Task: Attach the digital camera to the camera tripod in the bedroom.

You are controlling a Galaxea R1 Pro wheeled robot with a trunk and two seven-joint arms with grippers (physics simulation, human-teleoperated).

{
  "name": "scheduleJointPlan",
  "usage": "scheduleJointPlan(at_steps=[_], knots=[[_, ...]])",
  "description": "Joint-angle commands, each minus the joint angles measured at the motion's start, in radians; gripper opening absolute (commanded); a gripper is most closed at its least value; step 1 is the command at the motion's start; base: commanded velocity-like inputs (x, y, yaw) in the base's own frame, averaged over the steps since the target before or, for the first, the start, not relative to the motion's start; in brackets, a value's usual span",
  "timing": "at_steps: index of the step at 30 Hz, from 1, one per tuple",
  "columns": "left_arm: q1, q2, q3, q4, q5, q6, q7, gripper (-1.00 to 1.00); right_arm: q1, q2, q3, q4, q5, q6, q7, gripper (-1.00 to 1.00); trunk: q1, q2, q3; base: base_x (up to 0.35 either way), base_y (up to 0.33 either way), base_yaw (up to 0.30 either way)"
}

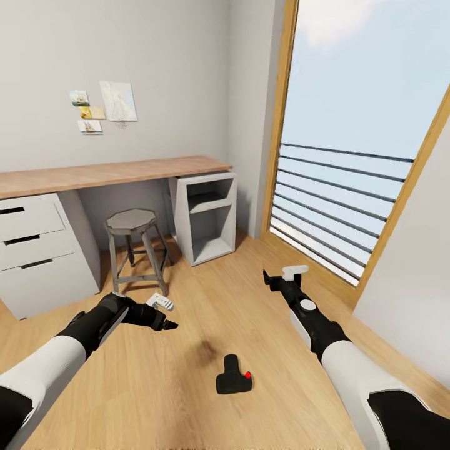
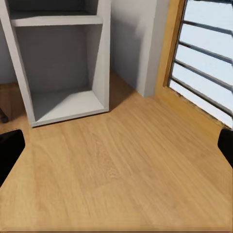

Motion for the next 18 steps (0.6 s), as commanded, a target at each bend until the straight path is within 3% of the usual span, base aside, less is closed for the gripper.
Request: scheduleJointPlan(at_steps=[1,13,15,16,18], knots=[[-0.001,0.001,-0.004,-0.002,0.006,0.007,0.000,1.00,-0.001,0.000,0.000,0.001,-0.001,-0.003,0.002,1.00,0.000,-0.001,-0.005,0.000,0.000,0.003],[-0.001,-0.005,-0.004,0.004,0.007,0.003,0.008,1.00,-0.001,0.000,-0.010,0.001,0.000,-0.007,-0.028,1.00,0.006,-0.004,-0.051,0.000,0.000,0.000],[-0.001,-0.016,-0.004,0.012,0.007,0.002,0.009,1.00,-0.001,0.000,-0.018,0.001,0.000,-0.023,-0.069,1.00,0.006,-0.004,-0.059,0.000,0.000,0.000],[-0.001,-0.027,-0.004,0.017,0.007,0.000,0.009,1.00,-0.001,0.000,-0.031,0.001,0.000,-0.088,-0.141,1.00,0.007,-0.004,-0.063,0.000,0.000,0.000],[-0.001,-0.033,-0.004,0.020,0.007,-0.018,0.008,1.00,-0.001,0.000,-0.037,0.001,0.001,-0.173,-0.205,1.00,0.008,-0.005,-0.071,0.000,0.000,0.000]])
